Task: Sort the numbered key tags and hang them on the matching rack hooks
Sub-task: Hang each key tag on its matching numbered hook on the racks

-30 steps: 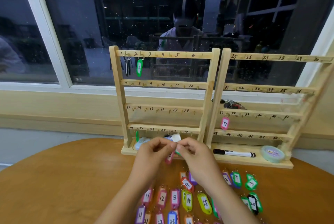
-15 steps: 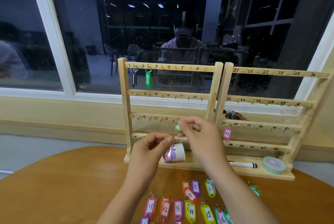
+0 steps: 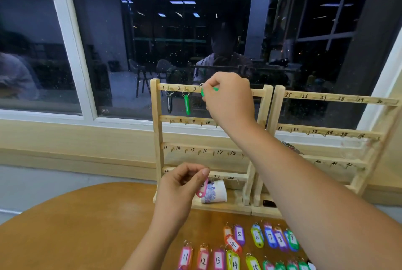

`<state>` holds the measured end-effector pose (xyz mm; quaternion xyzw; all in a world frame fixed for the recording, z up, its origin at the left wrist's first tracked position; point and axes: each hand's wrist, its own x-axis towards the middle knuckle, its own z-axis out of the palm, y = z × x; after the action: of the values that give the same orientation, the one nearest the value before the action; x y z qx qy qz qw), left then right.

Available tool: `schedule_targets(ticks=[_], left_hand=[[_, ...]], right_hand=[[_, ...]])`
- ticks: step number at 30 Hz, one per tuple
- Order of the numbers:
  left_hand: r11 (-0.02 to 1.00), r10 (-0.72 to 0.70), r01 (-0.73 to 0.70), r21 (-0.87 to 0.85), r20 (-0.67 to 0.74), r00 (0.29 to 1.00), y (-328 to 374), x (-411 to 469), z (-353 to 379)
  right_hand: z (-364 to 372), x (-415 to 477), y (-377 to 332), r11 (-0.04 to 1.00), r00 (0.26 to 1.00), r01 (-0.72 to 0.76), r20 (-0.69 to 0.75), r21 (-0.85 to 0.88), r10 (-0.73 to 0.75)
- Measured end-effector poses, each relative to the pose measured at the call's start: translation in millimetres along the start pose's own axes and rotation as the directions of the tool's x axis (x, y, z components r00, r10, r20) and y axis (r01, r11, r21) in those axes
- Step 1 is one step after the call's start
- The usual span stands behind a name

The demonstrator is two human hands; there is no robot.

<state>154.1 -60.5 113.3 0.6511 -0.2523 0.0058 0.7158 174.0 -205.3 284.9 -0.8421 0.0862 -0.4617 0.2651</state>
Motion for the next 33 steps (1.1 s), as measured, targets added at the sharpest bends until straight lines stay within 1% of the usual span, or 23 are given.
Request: schedule_targets(ticks=[4,7,9,12,16,18,21,22,24,27,33], left_hand=[[1.0,0.004,-0.004,0.014,-0.007,1.0,1.3,0.2,-1.3],[1.0,0.012,-0.011,0.021,-0.014,1.0,5.0,0.6,-2.6],[1.0,0.025,-0.025,0.014,-0.028,0.999,8.0,0.6,-4.3],[0.999,0.032,-0.033,-0.014,-0.042,0.999,11.6,0.4,-6.1],[0.999,0.031,-0.03,0.038,-0.024,0.999,13.8,-2.8,-7.0],[0.997,0.032,-0.03,0.066,-0.033,0.999,13.7,-2.9,-9.9],[0.998,0.025,-0.022,0.067,-0.047,0.999,11.9,-1.9,-16.4],[0.998,0.022,-0.019,0.063,-0.048,0.999,12.1,-1.8,-18.0],[0.998,0.028,-0.025,0.058,-0.056,0.998,14.9,0.7,-20.5],[0.998,0.049,-0.046,0.036,-0.086,0.995,27.8,15.3,-21.0],[0.979,0.191,-0.18,0.1,-0.107,0.976,74.5,66.2,-12.8]], right_hand=[[1.6,-0.1,-1.0,0.99,0.998,0.008,0.062,-0.138,0.001],[-0.1,-3.7,-0.7,0.982,0.997,0.027,0.076,-0.185,-0.013],[0.2,-5.0,1.5,0.987,0.996,0.021,0.085,-0.157,-0.008],[2.4,-5.1,5.0,0.998,0.996,-0.013,0.082,-0.062,0.018],[1.8,1.4,0.1,0.997,0.997,-0.008,0.076,-0.082,0.014],[1.2,4.5,-2.0,0.991,0.997,0.018,0.076,-0.132,-0.008],[0.6,2.9,-3.4,0.956,0.993,0.085,0.097,-0.28,-0.06],[-0.2,0.9,-3.4,0.948,0.992,0.104,0.103,-0.302,-0.076],[-2.7,-3.4,-2.6,0.948,0.988,0.123,0.125,-0.293,-0.09],[-6.2,-10.7,3.2,0.966,0.982,0.119,0.171,-0.228,-0.08],[-12.6,-36.3,18.6,0.983,0.974,0.071,0.224,-0.169,-0.032]])
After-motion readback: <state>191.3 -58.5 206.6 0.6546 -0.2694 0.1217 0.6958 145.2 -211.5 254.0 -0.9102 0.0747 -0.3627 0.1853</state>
